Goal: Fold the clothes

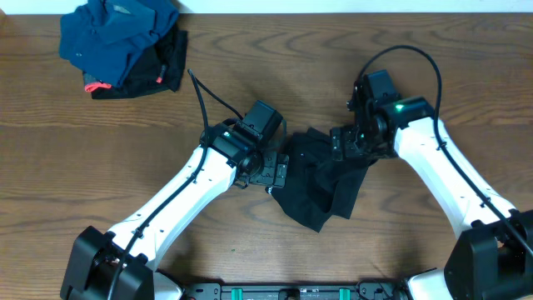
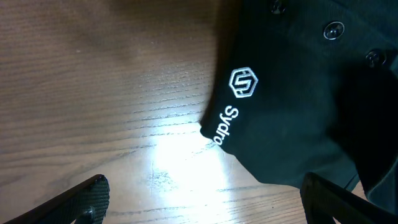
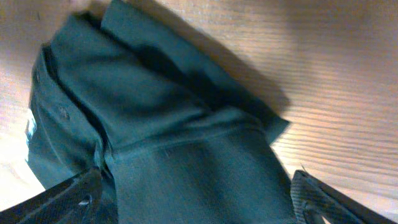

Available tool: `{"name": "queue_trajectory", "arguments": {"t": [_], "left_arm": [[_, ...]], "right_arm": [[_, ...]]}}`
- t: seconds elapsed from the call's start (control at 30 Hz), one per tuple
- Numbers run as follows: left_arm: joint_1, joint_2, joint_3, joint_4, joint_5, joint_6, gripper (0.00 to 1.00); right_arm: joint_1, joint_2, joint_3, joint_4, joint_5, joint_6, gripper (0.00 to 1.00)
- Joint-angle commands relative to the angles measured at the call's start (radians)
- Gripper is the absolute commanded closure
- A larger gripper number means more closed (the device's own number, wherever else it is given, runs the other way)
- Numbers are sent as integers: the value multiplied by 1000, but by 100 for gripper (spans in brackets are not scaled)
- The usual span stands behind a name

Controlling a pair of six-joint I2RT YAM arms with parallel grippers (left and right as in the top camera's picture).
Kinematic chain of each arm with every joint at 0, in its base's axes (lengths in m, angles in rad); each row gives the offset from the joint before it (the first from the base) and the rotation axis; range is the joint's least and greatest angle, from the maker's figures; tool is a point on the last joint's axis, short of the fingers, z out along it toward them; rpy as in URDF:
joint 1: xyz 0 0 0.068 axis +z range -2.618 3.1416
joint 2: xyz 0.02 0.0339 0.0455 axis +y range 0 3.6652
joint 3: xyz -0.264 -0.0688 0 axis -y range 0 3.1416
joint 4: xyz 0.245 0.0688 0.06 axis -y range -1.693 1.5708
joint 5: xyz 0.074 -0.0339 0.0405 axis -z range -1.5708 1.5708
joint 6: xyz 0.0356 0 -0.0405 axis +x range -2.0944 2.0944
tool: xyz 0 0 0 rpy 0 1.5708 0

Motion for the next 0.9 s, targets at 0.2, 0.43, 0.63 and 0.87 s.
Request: {"name": "queue_trajectory", "arguments": {"t": [0.2,0.43,0.63,0.87], "left_arm": [[-2,8,-5,10,-16,11,2],[-2,8,-5,10,-16,14,2],[-2,8,-5,10,-16,14,2],[-1,8,-5,10,-31,13,2]], "right_arm": [[92,-13,75,-143,142,-300,8],[228,-13,74,-194,241,-320,4],[265,-8,74,-256,240,-319,3],[264,-6,28,-220,237,-317,3]]}}
